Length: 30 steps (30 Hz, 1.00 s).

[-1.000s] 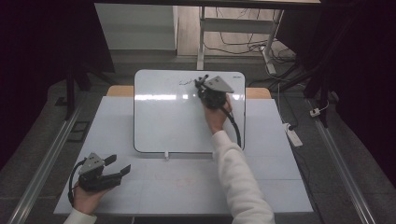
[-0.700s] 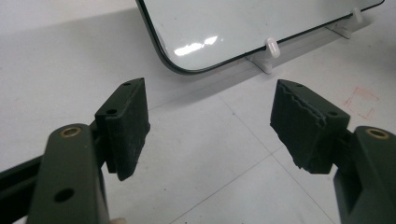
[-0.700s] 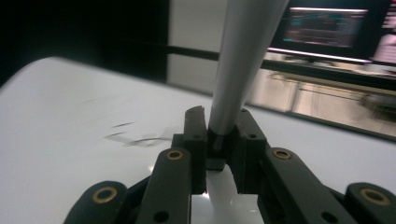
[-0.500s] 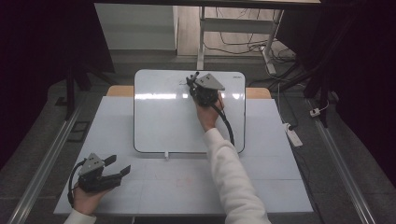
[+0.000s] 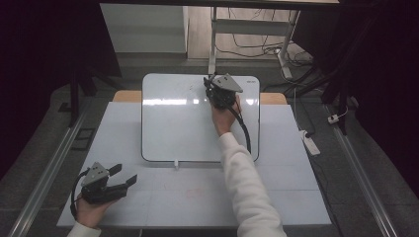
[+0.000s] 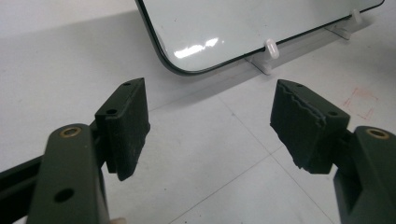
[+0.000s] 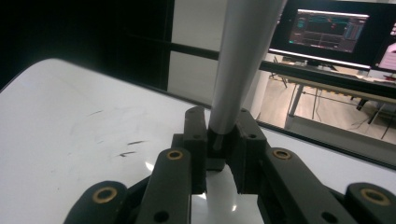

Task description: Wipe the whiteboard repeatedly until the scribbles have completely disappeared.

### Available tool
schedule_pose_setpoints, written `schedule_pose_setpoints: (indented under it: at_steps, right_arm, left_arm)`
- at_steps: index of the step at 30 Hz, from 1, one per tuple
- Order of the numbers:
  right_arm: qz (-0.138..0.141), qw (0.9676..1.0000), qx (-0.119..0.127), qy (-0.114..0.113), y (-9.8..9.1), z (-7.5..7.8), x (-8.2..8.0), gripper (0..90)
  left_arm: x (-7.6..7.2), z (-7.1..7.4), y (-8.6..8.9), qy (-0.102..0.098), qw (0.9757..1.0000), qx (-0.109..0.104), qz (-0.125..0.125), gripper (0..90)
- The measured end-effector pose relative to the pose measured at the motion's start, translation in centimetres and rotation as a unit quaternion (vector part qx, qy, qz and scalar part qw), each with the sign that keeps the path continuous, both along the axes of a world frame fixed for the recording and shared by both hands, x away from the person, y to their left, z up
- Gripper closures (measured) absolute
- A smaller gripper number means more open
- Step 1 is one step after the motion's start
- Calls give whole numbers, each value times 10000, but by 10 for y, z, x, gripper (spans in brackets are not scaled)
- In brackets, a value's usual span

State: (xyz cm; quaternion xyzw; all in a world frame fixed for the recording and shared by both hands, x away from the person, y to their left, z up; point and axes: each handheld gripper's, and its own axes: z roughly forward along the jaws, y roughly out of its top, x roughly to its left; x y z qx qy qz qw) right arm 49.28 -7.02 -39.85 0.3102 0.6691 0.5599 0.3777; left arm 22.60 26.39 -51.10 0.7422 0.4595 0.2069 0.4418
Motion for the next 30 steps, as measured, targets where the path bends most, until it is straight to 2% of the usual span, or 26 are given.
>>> schedule_pose_setpoints:
  at_steps: [2,4,5,6,8,9,10,11,12,14,16,18,19,21,22,23,25,26,27,30]
  right_arm:
    - [151,9998,-90,7,10,-5,-5,782]
    - [353,9982,-484,-86,25,-12,-12,781]
    - [337,9987,-370,-64,19,-10,-11,781]
    - [337,9987,-370,-64,19,-10,-11,781]
    - [20,10000,-80,-9,2,-6,-6,781]
    - [-12,10000,45,64,-3,-5,-5,781]
    - [-16,10000,54,66,-2,-6,-5,781]
    - [192,9998,-61,39,10,-9,-11,782]
    - [192,9998,-61,39,10,-9,-11,782]
    - [514,9981,-326,5,30,-15,-16,781]
    - [626,9971,-436,-52,41,-18,-18,782]
    - [587,9976,-359,-22,35,-15,-12,781]
    - [404,9988,-263,-57,30,-11,-8,781]
    - [320,9994,126,62,21,-4,-1,781]
    - [306,9995,57,45,24,-4,-1,782]
    - [433,9990,-115,28,32,-6,-4,781]
    - [692,9964,-485,-40,49,-12,-12,781]
    - [722,9955,-603,-105,53,-14,-14,782]
    - [724,9958,-558,-74,51,-12,-12,781]
    - [394,9992,-110,12,32,-5,-1,781]
  left_arm:
    - [1,0,-1,5,10000,4,-11,288]
    - [1,0,-1,4,10000,10,-28,287]
    - [0,0,-2,-4,10000,20,-22,288]
    - [-1,1,-2,-14,10000,24,-23,288]
    - [-1,1,-1,-23,10000,9,0,288]
    - [-1,1,0,-21,10000,3,1,288]
    - [-1,1,0,-18,10000,1,6,288]
    - [0,0,0,-9,10000,-17,9,288]
    - [0,0,0,-10,10000,-14,4,288]
    - [1,1,-1,-10,10000,16,-14,288]
    - [0,1,-2,-27,10000,30,-22,288]
    - [-1,1,-1,-27,10000,8,-11,288]
    - [-1,1,0,-35,10000,-1,7,288]
    - [0,1,0,-39,10000,-13,16,288]
    - [0,1,0,-32,10000,-11,7,288]
    - [1,1,0,-25,10000,-21,0,288]
    - [1,0,-1,-13,10000,-21,4,287]
    - [1,1,-1,-17,10000,-19,-1,288]
    - [0,1,-1,-23,10000,-15,-11,288]
    - [-2,2,0,-59,10000,-24,17,288]
